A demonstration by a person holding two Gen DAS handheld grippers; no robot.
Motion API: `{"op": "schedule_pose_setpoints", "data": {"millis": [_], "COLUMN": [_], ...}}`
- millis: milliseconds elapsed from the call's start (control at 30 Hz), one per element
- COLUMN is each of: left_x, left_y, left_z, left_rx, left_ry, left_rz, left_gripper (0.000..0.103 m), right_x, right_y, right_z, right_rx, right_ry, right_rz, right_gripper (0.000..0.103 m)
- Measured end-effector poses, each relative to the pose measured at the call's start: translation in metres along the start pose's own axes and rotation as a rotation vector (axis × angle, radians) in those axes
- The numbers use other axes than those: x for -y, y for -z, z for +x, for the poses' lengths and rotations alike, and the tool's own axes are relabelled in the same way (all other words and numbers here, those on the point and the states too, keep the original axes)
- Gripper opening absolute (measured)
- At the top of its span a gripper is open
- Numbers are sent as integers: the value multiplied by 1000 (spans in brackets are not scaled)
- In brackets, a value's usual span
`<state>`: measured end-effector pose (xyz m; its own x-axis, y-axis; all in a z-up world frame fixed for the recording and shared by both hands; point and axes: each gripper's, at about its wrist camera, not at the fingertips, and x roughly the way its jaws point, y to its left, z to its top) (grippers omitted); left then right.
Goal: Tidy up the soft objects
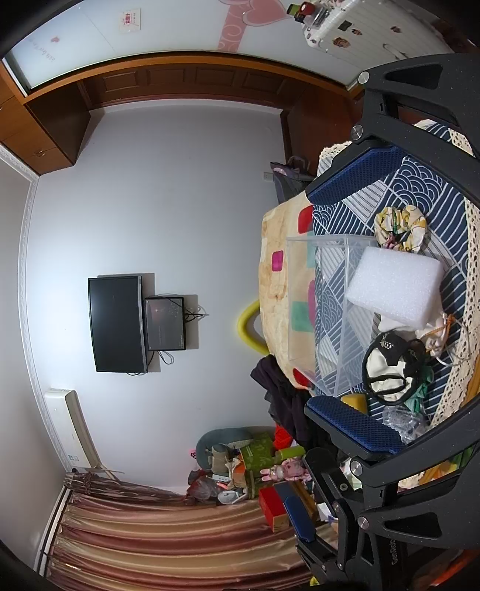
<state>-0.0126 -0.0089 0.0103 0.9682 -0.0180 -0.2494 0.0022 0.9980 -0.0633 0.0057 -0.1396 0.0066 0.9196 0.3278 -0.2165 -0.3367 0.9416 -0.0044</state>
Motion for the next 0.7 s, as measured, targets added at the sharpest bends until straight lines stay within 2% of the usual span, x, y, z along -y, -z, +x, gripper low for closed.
{"op": "schedule_pose_setpoints", "data": {"millis": [700], "left_x": [0], "left_y": [0], "left_z": [-2], "left_rx": [3], "left_ry": [0], "left_rz": [-3], "left_gripper": [103], "right_x": [0], "right_y": [1], "right_z": [-1], "right_rx": [1], "right_ry": [0], "right_rz": [2], "right_gripper": [103]}}
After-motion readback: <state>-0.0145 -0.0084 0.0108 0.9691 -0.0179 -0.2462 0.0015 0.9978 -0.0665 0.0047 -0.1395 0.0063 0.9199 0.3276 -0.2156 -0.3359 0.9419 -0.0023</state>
